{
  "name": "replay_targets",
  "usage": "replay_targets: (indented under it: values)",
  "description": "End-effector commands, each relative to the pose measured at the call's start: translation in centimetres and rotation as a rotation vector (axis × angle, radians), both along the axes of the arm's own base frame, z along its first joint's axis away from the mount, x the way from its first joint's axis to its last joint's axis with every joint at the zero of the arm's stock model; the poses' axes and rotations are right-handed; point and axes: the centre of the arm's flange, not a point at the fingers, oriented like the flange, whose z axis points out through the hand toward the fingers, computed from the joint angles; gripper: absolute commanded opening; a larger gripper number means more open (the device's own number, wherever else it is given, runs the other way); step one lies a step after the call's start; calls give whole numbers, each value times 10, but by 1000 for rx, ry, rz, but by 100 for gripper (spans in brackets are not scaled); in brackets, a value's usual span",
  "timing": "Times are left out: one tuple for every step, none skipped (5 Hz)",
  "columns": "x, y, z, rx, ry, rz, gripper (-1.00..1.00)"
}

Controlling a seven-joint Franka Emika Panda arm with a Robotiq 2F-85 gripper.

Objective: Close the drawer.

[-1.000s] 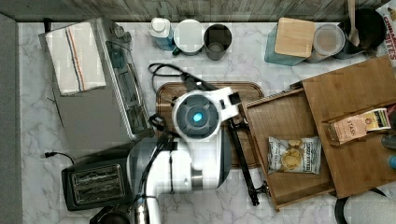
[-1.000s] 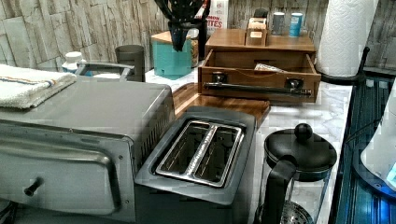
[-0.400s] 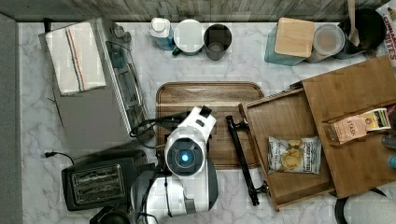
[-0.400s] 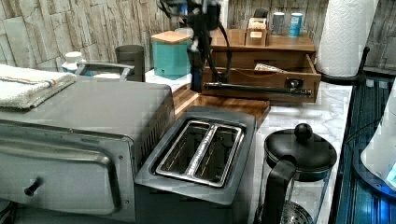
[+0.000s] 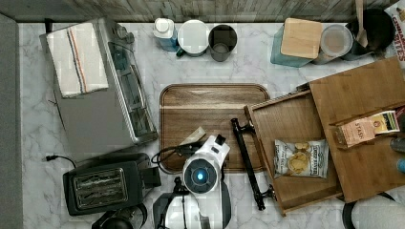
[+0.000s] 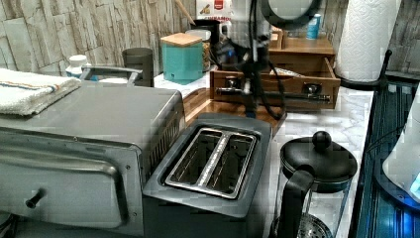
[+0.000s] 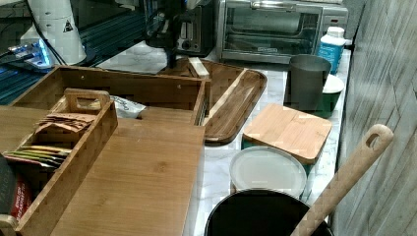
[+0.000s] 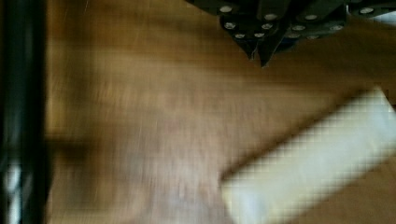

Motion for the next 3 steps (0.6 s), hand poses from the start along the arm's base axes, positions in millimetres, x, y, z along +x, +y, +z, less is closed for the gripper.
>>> replay_targets:
  values:
    - [-19, 1, 14, -43, -69, 99, -100]
    - [-11, -5, 21, -38, -68, 108, -100]
    - [0, -21, 24, -47, -48, 120, -100]
